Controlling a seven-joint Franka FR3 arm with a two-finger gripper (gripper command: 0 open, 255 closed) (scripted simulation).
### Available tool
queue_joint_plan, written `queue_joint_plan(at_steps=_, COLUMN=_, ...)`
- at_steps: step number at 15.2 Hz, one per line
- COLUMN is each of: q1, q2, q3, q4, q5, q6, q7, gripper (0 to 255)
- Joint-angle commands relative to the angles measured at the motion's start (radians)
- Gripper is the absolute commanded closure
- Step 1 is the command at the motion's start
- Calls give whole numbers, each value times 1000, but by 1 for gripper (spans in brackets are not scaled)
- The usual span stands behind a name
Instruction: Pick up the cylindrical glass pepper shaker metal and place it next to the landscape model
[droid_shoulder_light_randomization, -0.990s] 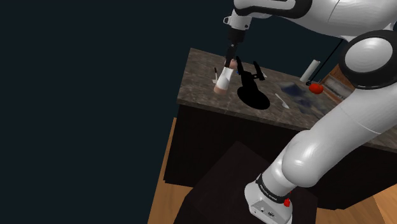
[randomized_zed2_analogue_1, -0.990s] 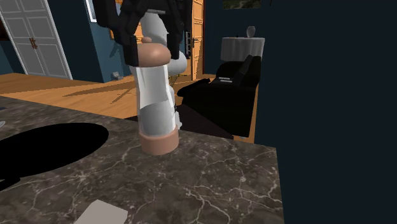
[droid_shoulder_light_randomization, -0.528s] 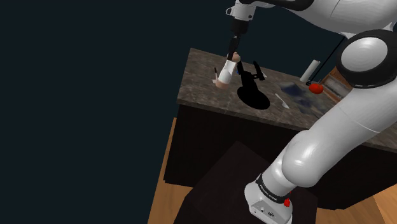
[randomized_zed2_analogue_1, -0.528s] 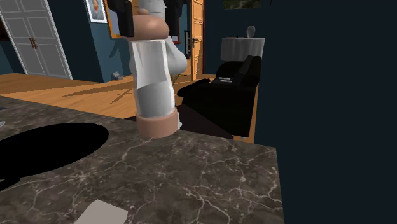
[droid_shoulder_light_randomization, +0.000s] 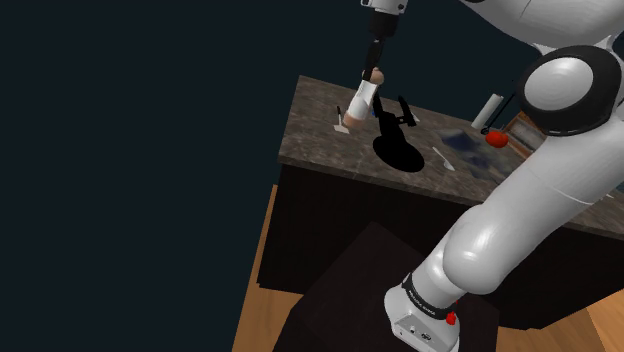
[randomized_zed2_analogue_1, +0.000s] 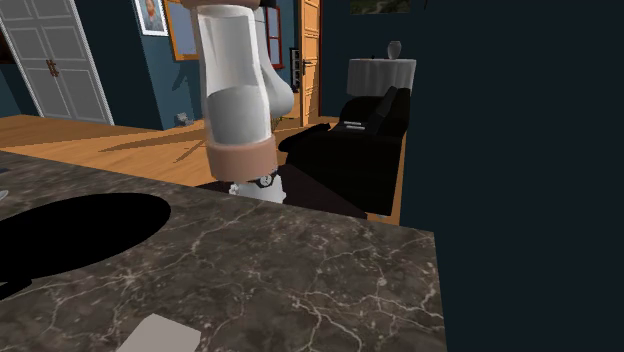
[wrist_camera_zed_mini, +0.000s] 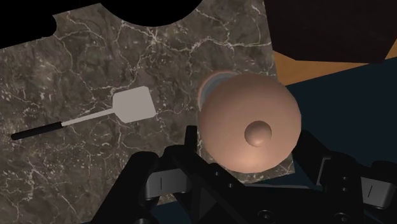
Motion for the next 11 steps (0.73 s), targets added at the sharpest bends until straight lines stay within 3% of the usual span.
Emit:
queue_joint_plan(at_steps=1, q1=-1, q2=12, q3=-1, q4=41, q5=3, q6=-30, q7=-4, gripper=255)
queue_joint_plan(at_steps=11, q1=-113, q2=-8, q3=-130, q4=19, q5=-25, q6=-9, q7=-247, gripper=255)
